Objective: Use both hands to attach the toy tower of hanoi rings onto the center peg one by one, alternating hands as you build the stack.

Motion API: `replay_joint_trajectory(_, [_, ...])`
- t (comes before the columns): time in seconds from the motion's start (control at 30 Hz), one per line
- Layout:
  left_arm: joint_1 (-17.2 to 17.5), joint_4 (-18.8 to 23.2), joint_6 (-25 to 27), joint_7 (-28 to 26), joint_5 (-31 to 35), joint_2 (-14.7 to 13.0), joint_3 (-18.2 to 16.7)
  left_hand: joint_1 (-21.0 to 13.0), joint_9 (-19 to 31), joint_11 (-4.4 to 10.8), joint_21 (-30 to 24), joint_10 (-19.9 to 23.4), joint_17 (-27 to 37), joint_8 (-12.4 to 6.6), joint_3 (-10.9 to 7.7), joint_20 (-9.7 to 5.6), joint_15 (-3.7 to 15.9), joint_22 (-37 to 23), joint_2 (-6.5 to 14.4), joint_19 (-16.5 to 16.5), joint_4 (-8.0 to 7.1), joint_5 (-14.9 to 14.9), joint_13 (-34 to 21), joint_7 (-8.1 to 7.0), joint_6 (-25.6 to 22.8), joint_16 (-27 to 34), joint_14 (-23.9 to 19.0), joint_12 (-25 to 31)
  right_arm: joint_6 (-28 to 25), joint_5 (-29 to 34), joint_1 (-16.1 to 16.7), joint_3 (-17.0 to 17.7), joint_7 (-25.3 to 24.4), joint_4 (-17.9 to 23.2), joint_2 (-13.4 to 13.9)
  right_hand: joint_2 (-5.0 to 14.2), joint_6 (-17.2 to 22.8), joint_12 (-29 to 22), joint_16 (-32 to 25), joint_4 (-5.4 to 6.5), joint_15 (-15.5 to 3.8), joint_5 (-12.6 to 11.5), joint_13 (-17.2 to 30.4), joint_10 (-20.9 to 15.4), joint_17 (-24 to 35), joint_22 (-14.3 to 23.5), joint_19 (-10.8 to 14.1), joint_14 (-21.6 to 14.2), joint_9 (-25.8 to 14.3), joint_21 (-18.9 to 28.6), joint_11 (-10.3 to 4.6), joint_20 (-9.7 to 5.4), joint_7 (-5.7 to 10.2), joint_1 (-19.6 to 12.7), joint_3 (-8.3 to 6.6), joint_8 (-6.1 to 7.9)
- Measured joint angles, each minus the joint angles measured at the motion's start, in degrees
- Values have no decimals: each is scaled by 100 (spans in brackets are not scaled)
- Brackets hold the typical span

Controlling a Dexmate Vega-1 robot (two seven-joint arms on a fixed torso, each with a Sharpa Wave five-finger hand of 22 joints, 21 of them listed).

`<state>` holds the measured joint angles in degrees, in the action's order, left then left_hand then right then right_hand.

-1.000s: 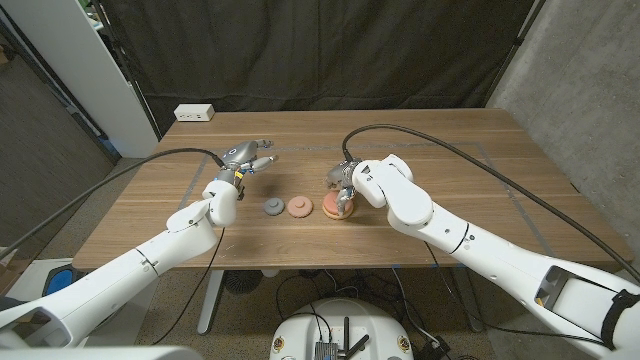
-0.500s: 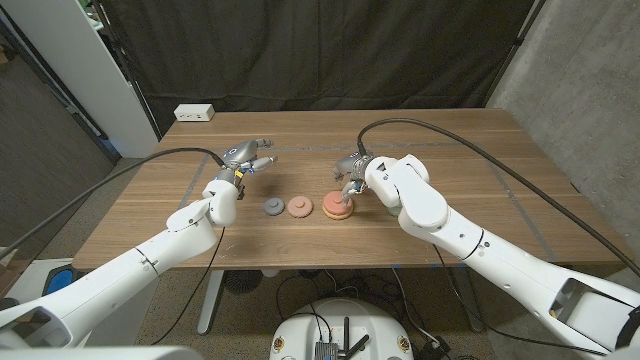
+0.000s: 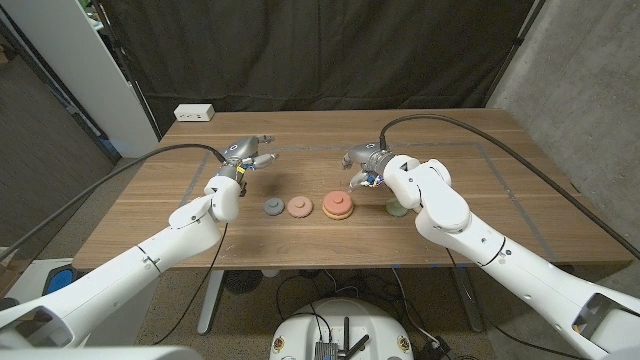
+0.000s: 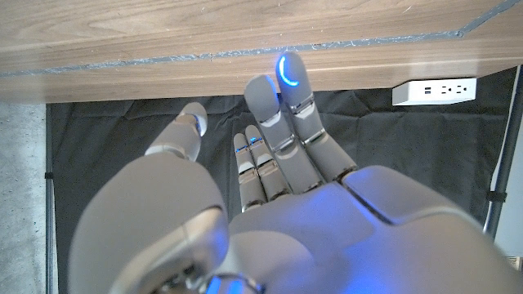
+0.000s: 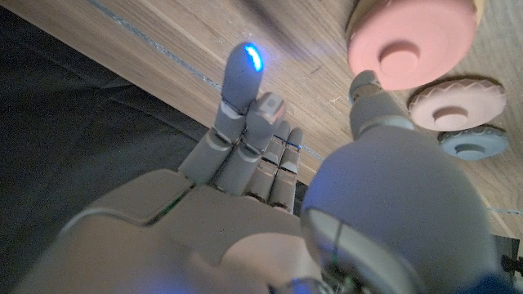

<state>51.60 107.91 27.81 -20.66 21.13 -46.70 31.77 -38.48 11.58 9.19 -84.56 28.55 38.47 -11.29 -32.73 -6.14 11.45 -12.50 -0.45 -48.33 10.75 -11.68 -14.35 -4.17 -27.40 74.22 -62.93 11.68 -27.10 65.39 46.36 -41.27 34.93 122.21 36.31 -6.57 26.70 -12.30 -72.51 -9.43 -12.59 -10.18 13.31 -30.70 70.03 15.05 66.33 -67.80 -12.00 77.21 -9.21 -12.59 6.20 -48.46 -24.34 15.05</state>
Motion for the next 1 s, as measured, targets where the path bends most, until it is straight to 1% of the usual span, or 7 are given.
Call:
replay_joint_trajectory(0.1, [1,60,98,-24,26,34,0,-22,0,-30,0,30,0,0,25,0,0,0,-22,0,-24,0,0,30,-30,0,0,0,-47,-177,134,141,-371,32,100,3,19,0,0,0,0,0,0,-41,-2,0,0,0,0,0,42,0,-19,-3,-1,0])
replay_joint_trajectory(0.13, [1,73,124,-34,33,43,1,-33,0,-30,0,30,-5,0,25,0,0,0,-33,0,-24,0,0,30,-30,0,0,0,-48,-184,134,141,-378,32,100,3,19,0,0,23,0,0,1,-41,-2,0,0,0,0,0,42,0,-19,-3,-24,0])
replay_joint_trajectory(0.3, [-51,109,200,-51,81,94,54,-75,0,-30,-22,31,-27,0,56,0,0,27,-75,0,-56,0,0,61,-61,13,0,0,-119,-526,352,363,-1091,69,256,61,20,0,-43,24,-3,0,1,-72,12,0,0,-59,0,0,72,0,-19,-61,-72,0])
replay_joint_trajectory(0.37, [-82,114,256,-54,122,118,82,-107,0,-30,-22,31,-27,0,56,0,0,27,-107,0,-56,0,0,61,-61,44,0,0,-137,-679,498,515,-1364,75,338,94,90,0,-96,23,9,-7,1,-72,14,0,0,-116,0,35,72,0,-30,-95,-107,19])
replay_joint_trajectory(0.57, [-198,97,313,-50,188,181,181,-273,0,-30,-45,31,-54,0,75,1,-10,51,-137,1,-36,-43,-18,84,-85,89,52,0,-219,-1038,666,688,-1999,77,471,139,146,0,-139,43,10,-22,-15,-102,14,-1,10,-134,0,56,103,10,-36,-139,-135,22])
replay_joint_trajectory(0.83, [-280,62,378,1,211,251,267,-339,0,-60,-88,61,-103,0,184,31,-10,80,-203,32,-86,-44,-17,91,-93,144,51,46,-297,-1480,764,840,-2572,-15,632,138,146,24,-153,28,-13,-22,-27,-102,14,-1,10,-157,-14,56,102,10,-36,-139,-158,22])
replay_joint_trajectory(1.0, [-292,88,539,95,227,251,299,-339,0,-38,-119,83,-133,0,207,31,-10,79,-204,31,-62,-44,-44,93,-96,144,51,46,-313,-1720,745,878,-2813,-174,713,138,118,51,-169,28,-12,-22,-27,-102,14,-1,10,-156,-13,60,102,10,-22,-139,-158,22])
